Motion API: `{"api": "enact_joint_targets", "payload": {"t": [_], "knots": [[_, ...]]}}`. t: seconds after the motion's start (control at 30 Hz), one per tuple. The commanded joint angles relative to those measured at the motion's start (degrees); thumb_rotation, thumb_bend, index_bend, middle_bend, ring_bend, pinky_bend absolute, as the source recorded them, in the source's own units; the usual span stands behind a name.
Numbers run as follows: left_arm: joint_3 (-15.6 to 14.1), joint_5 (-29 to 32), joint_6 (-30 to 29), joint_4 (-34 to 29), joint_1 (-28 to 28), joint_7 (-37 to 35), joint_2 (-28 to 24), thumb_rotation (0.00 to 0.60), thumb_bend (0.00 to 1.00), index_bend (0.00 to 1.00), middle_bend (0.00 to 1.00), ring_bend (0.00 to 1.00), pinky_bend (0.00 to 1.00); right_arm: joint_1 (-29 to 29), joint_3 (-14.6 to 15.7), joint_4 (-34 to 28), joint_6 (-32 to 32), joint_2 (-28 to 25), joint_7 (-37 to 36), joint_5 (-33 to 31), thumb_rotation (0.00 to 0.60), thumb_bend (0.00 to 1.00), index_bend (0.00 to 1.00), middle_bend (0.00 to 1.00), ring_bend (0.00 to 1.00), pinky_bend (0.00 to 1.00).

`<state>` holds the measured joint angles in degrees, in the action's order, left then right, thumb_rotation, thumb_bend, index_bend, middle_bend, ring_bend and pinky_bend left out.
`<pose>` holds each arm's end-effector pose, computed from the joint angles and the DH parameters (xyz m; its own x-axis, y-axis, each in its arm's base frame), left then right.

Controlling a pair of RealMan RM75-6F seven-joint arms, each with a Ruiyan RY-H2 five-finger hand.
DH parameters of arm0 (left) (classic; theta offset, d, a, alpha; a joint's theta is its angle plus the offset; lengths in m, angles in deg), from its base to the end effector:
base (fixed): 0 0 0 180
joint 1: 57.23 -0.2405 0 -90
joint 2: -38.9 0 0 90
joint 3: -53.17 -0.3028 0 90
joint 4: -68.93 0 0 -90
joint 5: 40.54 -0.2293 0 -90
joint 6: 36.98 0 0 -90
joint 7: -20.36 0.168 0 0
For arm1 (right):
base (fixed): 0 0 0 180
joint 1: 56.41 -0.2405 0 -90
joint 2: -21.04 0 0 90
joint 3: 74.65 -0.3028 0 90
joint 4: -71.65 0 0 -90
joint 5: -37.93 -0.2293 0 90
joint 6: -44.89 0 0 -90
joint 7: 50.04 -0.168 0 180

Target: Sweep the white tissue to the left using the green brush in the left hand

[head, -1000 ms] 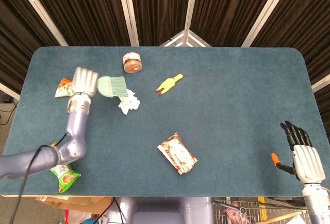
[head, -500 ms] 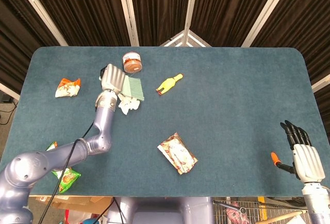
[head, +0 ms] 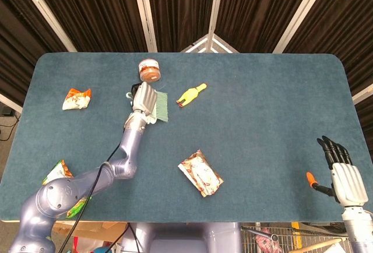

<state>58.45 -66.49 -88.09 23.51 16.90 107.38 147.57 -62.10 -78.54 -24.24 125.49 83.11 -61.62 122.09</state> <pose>-0.0793 0.5397 -0.1006 0.9942 -0.0886 -0.0612 -0.0797 -0.2236 -0.9714 -0.3541 -0.2181 0.1611 0.1725 -0.0579 0.9833 -0.9847 0.0143 0.1736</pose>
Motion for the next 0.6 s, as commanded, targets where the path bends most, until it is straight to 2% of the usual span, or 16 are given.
{"api": "enact_joint_targets", "payload": {"t": [0.03,0.23,0.43,0.6], "knots": [[-1.53,-1.75,-0.15,-2.16,-1.62,-0.03,-1.01,0.6,0.83,0.81,1.0,1.0,1.0,0.03,-0.04,0.0,0.1,0.0,-0.06,-0.02,0.6,0.34,0.0,0.0,0.0,0.0],[-5.03,-4.75,-3.59,-11.69,-5.72,-0.23,-7.13,0.6,0.83,0.81,1.0,1.0,1.0,0.16,-0.14,0.25,0.69,0.29,0.21,0.17,0.6,0.34,0.0,0.0,0.0,0.0],[-7.62,-7.33,-7.65,-23.83,-8.65,-0.92,-16.24,0.6,0.83,0.81,1.0,1.0,1.0,0.24,-0.2,0.42,1.25,0.69,1.05,0.46,0.6,0.34,0.0,0.0,0.0,0.0],[-11.11,-9.29,-9.75,-34.88,-10.72,-0.91,-25.1,0.6,0.83,0.82,1.0,1.0,1.0,0.24,-0.38,0.65,1.62,1.11,1.7,0.48,0.6,0.34,0.0,0.0,0.0,0.0]]}}
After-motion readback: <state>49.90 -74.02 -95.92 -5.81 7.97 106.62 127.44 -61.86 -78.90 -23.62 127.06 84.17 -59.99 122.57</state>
